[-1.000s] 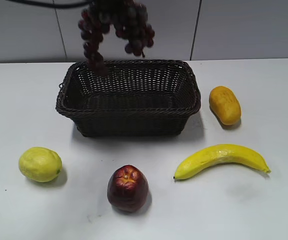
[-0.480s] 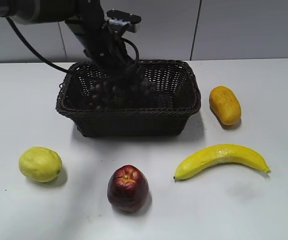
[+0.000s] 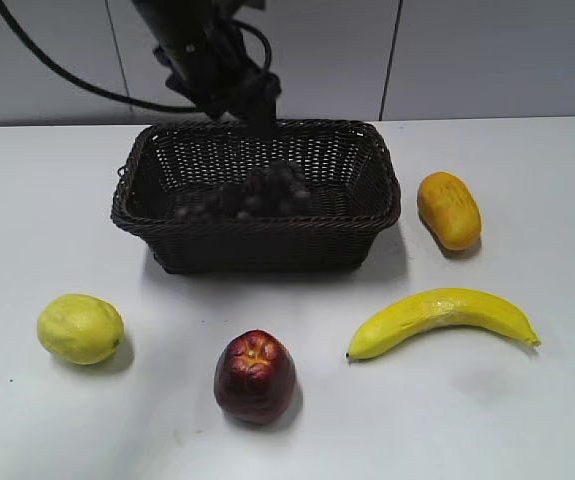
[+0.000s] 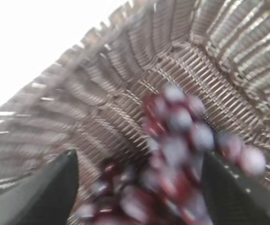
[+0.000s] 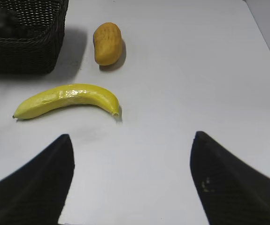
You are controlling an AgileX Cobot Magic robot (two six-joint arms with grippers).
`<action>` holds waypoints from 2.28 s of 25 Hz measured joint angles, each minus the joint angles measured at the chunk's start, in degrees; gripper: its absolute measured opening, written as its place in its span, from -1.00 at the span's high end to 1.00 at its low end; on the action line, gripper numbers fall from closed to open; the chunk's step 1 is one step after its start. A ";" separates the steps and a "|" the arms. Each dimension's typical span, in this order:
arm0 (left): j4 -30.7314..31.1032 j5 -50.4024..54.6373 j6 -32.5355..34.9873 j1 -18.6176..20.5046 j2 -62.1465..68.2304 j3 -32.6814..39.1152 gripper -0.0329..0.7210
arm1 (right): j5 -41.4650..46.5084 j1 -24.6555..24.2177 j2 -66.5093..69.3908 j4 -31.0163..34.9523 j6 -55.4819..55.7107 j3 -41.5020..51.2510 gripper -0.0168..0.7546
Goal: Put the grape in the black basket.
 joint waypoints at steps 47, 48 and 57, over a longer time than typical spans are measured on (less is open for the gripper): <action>9.90 8.27 -8.22 23.83 -107.20 79.94 -0.64 | 0.00 0.00 0.00 0.00 0.00 0.00 -0.56; 9.90 7.96 -8.22 23.83 -108.61 80.95 -0.64 | 0.00 0.00 0.00 0.00 0.00 0.00 -0.56; 9.67 4.57 -8.22 23.83 -110.71 86.17 -0.64 | 0.00 0.00 0.00 0.00 0.00 0.00 -0.56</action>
